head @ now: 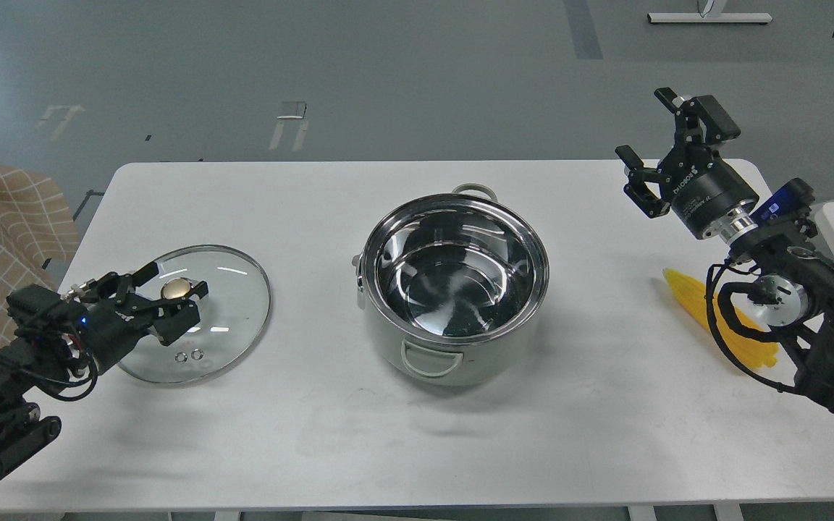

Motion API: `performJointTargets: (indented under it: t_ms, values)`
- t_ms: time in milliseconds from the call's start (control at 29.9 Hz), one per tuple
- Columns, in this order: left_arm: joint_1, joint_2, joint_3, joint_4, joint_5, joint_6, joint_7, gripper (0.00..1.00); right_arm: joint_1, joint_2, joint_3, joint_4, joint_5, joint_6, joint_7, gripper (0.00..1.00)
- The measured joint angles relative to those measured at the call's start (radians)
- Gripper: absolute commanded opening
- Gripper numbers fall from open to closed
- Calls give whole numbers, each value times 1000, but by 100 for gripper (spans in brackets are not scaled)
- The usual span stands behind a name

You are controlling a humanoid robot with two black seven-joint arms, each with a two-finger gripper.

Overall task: Open pot and put corn in
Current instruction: 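Release the lid and raise the left gripper away, then lower the right gripper onto the yellow corn cob and grasp it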

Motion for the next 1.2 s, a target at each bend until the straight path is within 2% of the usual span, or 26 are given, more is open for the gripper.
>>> performJointTargets:
  t_ms: [134, 267, 334, 434, 568, 735, 1003, 1203]
  values:
    - [-44, 72, -4, -114, -77, 0, 0, 95, 0, -5, 0, 0, 0, 0, 0, 98]
    - [-179, 140, -5, -202, -248, -15, 0, 95, 18, -33, -5, 0, -18, 0, 0, 98]
    - [-257, 148, -4, -210, -338, -74, 0, 95, 43, -50, -22, -1, -59, 0, 0, 98]
    - [-390, 146, -8, -209, -526, -231, 0, 95, 114, -96, -99, 2, -210, 0, 0, 98]
    - [-502, 117, -16, -202, -812, -391, 1, 96, 210, -169, -238, 32, -404, -9, 0, 98]
    - [-584, 10, -21, -200, -1153, -525, 1, 97, 329, -281, -462, 80, -652, -33, 0, 98]
    - [-592, -109, -48, -214, -1293, -562, 1, 97, 360, -395, -704, 104, -1075, -145, 0, 99]
    - [-591, -147, -52, -220, -1293, -561, 0, 97, 325, -420, -812, 130, -1145, -213, 0, 99]
